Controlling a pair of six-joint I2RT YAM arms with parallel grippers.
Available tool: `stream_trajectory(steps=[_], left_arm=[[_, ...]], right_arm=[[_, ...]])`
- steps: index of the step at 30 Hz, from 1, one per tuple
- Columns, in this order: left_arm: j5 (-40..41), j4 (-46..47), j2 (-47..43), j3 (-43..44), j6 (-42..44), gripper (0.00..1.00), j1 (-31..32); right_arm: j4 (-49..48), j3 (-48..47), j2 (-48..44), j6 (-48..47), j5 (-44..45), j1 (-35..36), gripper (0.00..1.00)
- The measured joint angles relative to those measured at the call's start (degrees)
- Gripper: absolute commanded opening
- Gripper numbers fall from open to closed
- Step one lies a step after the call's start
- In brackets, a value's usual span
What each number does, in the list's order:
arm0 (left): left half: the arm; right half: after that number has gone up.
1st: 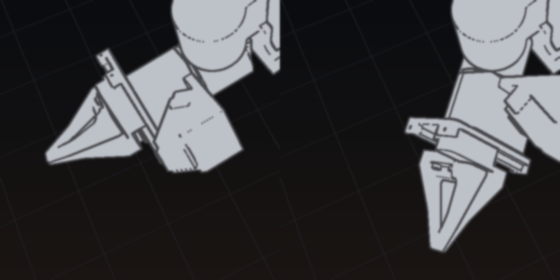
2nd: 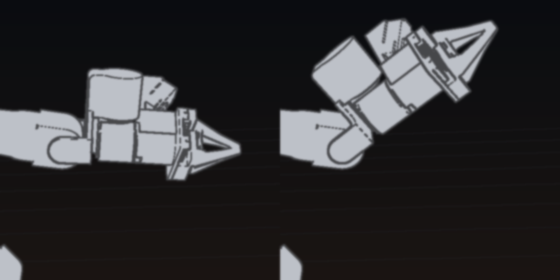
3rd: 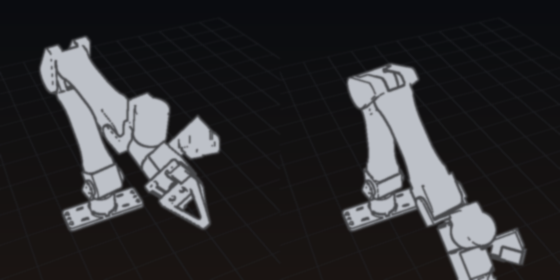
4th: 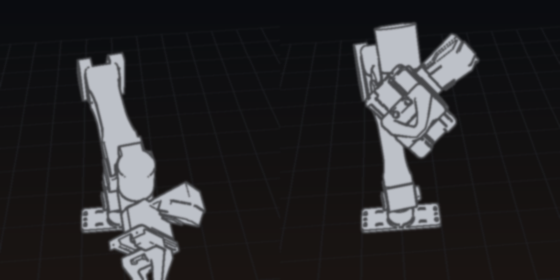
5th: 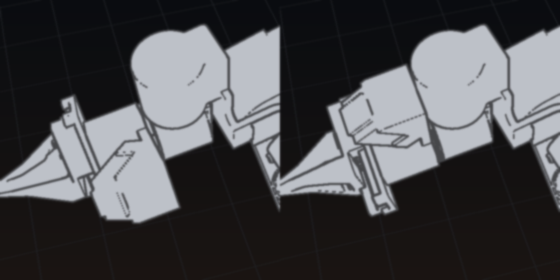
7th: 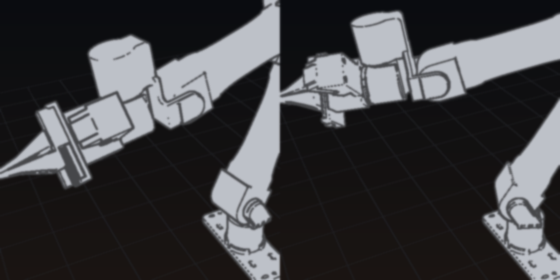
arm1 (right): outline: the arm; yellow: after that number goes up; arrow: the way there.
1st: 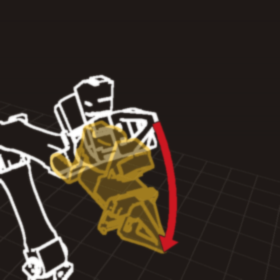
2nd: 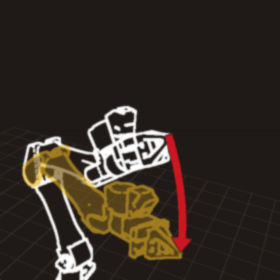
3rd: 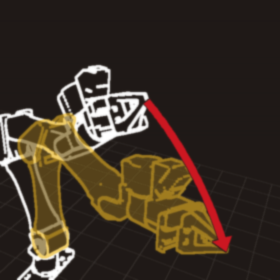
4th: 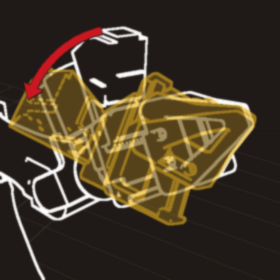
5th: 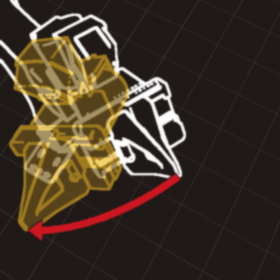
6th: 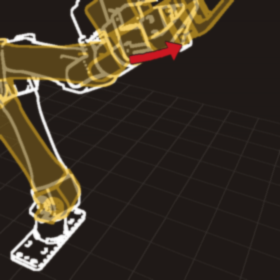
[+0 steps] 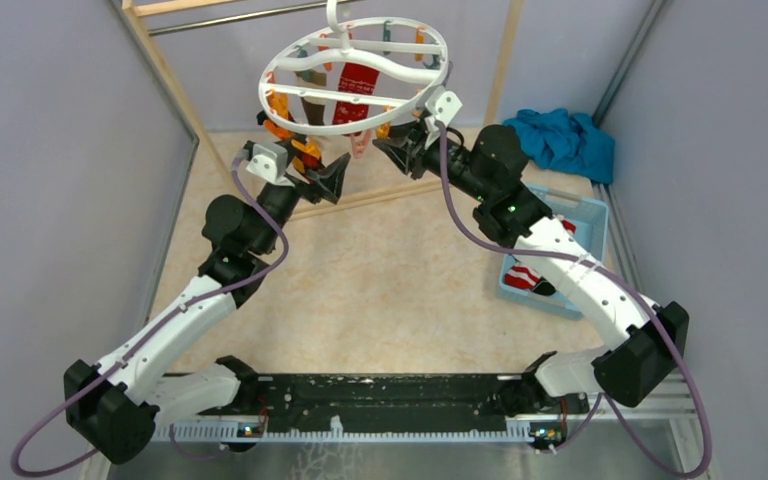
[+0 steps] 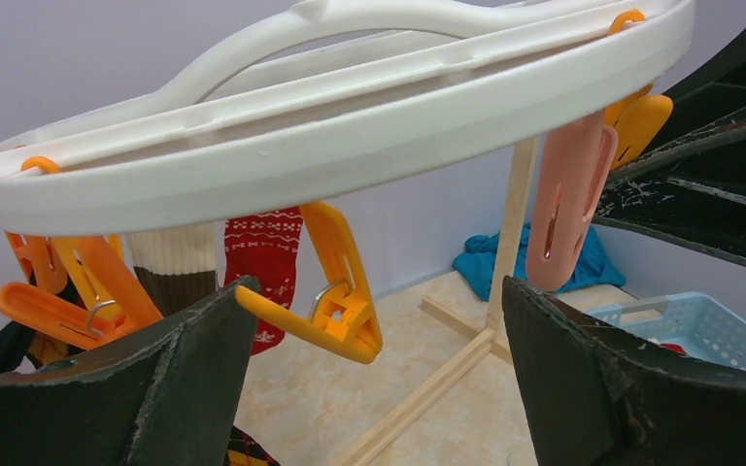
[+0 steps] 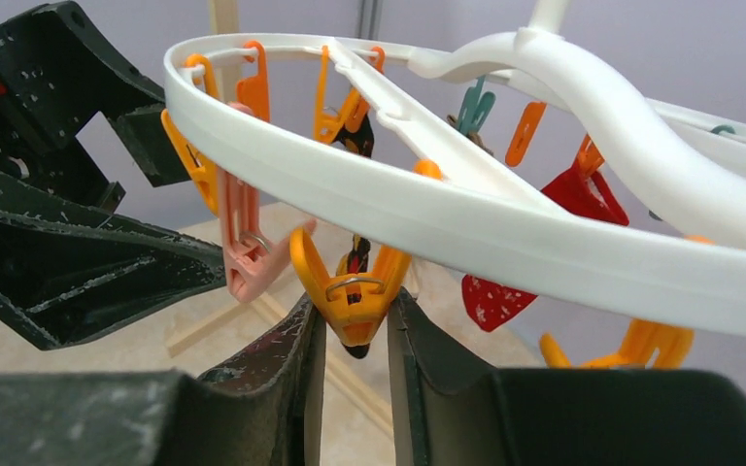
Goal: Clip the socks to the hanger
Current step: Open the clamp at the hanger.
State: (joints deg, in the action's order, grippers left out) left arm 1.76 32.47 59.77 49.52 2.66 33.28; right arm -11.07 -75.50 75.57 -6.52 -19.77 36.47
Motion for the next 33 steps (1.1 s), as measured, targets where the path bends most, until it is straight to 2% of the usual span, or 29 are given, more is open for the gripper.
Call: stream_trajectory(steps=[3, 4, 13, 19, 26, 33], left_arm=[[0.2, 0.0, -0.2, -0.2, 0.0, 0.99, 0.0], [0.2, -0.1, -0.2, -0.2, 0.0, 0.99, 0.0], [-1.0, -0.7, -1.1, -0.3, -0.5, 0.99, 0.0], [-8.4, -2.7, -3.4, -0.3, -4.3, 0.99, 0.0], [-17.0, -6.2, -6.0, 1.7, -7.2, 0.99, 0.0], [-22.9, -5.7, -4.5, 4.3, -10.2, 0.99, 0.0]], right_arm=[[0.1, 0.0, 0.1, 0.0, 0.0, 0.0, 0.02], [0.0, 0.0, 0.1, 0.1, -0.2, 0.0, 0.00], [0.0, 0.0, 0.1, 0.2, -0.4, 0.0, 0.00], [1.6, -0.1, -0.2, 0.1, -2.3, -0.2, 0.00], [5.1, -3.4, -0.3, 0.7, -8.1, -2.5, 0.00], [6.2, -8.5, 1.0, 4.0, -18.1, -8.0, 0.00]])
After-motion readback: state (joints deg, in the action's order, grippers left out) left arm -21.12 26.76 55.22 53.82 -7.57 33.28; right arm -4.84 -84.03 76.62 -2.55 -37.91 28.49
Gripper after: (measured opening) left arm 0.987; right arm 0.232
